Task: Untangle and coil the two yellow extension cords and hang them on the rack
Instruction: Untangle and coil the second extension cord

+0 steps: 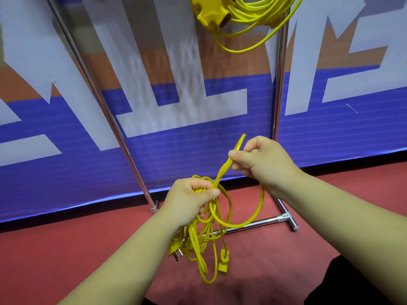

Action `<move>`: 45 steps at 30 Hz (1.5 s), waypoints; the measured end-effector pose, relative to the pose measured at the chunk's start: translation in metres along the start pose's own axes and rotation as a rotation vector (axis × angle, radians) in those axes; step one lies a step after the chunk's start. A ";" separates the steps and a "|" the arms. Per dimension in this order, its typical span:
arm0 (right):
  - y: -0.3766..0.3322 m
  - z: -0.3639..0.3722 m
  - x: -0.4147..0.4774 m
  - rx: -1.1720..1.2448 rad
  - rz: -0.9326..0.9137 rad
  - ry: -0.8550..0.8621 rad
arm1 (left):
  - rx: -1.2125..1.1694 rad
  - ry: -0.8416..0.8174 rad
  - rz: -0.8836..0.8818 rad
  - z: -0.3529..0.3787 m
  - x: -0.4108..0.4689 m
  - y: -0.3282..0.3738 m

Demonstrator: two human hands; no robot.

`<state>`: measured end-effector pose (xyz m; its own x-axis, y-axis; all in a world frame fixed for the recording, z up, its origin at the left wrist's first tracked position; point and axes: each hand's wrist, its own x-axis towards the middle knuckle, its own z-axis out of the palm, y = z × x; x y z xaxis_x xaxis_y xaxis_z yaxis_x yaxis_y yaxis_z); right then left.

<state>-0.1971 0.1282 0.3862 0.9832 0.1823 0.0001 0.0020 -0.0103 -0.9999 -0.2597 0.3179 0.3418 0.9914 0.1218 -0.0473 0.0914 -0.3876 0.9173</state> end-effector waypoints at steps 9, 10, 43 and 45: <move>0.005 -0.012 0.002 -0.900 -0.620 -0.090 | 0.098 0.012 0.014 -0.012 0.001 0.001; 0.007 -0.011 0.002 -0.921 -0.625 -0.165 | 0.093 0.016 0.017 -0.013 0.000 0.002; 0.009 -0.015 -0.004 -0.819 -0.456 -0.311 | 0.016 0.049 -0.030 -0.028 0.000 -0.002; 0.006 -0.014 -0.005 -0.757 -0.465 -0.267 | 0.003 0.061 -0.054 -0.023 0.000 -0.004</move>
<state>-0.1996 0.1136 0.3806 0.7793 0.5485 0.3031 0.5967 -0.5018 -0.6262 -0.2620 0.3408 0.3469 0.9775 0.1980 -0.0723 0.1447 -0.3813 0.9131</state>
